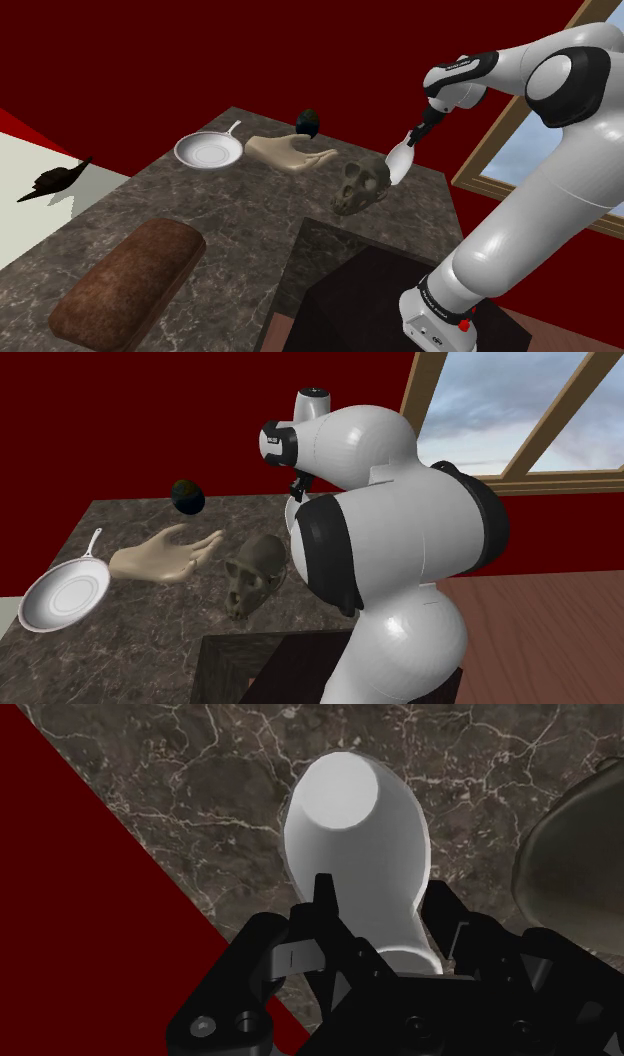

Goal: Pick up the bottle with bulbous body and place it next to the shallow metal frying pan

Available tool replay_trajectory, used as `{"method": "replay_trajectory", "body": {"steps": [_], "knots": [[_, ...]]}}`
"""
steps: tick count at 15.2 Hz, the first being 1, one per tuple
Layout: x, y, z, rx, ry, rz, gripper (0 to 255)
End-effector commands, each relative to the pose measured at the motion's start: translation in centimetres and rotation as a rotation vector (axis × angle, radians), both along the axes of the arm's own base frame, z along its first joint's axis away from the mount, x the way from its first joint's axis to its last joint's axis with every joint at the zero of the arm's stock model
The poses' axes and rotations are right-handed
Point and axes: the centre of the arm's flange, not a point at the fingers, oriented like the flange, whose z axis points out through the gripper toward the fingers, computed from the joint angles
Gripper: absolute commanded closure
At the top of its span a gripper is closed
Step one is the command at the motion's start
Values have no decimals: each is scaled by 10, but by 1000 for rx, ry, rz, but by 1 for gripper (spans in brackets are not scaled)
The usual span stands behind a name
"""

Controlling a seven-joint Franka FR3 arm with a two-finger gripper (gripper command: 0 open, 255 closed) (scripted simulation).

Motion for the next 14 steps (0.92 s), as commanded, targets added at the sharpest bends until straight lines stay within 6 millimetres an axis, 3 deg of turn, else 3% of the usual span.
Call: {"method": "replay_trajectory", "body": {"steps": [1,7,14], "knots": [[0,0,0,0,0,0,255],[0,0,0,0,0,0,255],[0,0,37,0,0,0,255]]}}
